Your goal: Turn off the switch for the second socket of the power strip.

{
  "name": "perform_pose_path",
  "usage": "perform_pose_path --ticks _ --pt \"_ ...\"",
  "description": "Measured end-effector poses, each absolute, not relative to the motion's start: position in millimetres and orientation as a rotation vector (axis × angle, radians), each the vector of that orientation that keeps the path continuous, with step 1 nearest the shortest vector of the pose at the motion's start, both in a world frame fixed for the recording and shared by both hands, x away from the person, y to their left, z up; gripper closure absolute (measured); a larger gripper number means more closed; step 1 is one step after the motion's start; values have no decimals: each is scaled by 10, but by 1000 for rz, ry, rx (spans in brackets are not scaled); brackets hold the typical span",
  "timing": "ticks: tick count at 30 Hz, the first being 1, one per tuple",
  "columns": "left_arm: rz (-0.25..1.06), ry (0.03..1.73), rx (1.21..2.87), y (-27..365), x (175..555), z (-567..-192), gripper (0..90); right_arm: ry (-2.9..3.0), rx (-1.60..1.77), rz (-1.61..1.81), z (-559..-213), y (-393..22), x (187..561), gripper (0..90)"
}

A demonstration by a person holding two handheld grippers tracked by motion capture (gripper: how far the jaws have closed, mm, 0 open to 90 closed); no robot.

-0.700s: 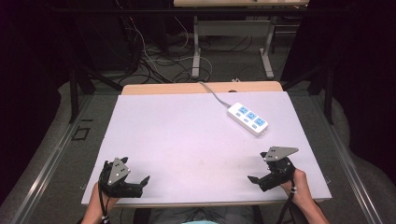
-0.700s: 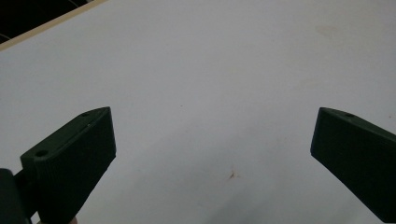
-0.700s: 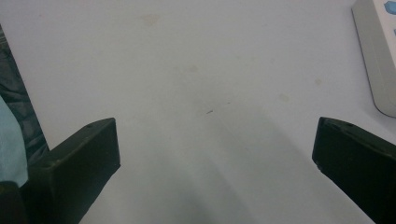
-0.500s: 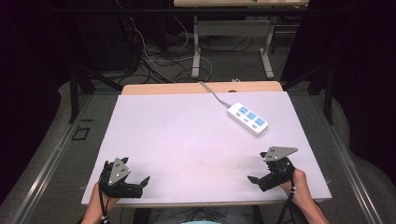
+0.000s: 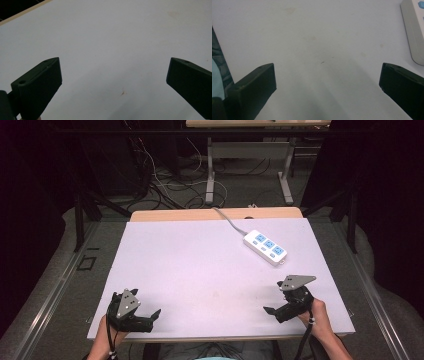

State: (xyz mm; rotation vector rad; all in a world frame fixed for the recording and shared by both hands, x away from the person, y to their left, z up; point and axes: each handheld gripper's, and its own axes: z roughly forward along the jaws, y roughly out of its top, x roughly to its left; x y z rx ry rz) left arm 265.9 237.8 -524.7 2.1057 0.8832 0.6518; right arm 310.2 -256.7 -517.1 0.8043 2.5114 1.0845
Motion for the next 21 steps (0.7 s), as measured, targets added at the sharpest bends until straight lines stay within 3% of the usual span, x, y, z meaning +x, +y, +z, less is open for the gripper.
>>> perform_pose_path --ticks 21 --pt "656 875 2107 2349 2671 -5261 0 2464 832 1070 -5034 -2544 3270 3"
